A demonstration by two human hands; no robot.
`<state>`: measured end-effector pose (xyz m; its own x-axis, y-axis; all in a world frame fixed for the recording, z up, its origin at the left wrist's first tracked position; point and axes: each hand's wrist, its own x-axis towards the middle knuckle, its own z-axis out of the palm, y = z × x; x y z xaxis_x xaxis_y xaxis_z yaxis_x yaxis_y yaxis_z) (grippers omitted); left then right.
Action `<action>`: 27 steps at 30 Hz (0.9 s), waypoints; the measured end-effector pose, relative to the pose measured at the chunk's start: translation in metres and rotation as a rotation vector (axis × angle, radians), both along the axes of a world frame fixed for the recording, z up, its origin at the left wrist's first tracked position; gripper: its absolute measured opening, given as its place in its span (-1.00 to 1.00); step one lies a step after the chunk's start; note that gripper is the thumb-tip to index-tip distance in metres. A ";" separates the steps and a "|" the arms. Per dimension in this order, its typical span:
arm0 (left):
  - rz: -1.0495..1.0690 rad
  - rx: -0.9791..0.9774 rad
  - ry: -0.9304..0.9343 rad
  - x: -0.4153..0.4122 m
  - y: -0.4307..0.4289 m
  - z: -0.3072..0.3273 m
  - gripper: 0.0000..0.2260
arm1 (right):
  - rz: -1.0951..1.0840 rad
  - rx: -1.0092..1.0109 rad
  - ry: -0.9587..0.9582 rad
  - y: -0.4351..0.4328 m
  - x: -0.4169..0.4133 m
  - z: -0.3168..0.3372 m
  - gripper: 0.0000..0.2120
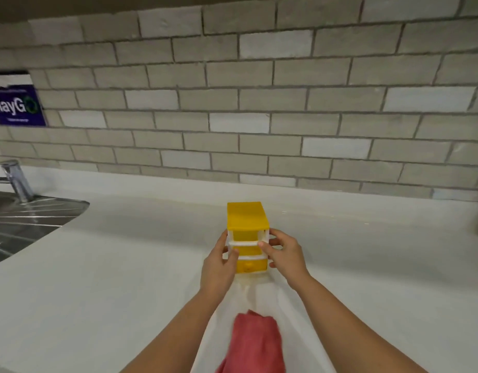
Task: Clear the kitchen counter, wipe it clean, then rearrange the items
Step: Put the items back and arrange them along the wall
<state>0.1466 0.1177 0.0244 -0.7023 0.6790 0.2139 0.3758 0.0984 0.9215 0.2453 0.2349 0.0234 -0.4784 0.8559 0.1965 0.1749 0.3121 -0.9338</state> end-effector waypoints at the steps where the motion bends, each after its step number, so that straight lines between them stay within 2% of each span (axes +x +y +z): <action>1: 0.019 -0.008 0.003 -0.010 0.001 -0.001 -0.58 | 0.008 -0.001 -0.004 0.000 -0.011 0.000 -0.69; 8: 0.024 0.007 -0.044 -0.075 0.017 -0.006 -0.58 | -0.021 -0.018 -0.046 0.009 -0.081 0.002 -0.66; 18: -0.079 -0.060 -0.055 -0.191 0.052 -0.016 -0.58 | -0.101 -0.040 -0.250 0.021 -0.183 0.000 -0.55; 27: -0.186 -0.074 -0.100 -0.252 0.083 -0.032 -0.56 | -0.130 -0.103 -0.280 0.040 -0.237 -0.015 -0.52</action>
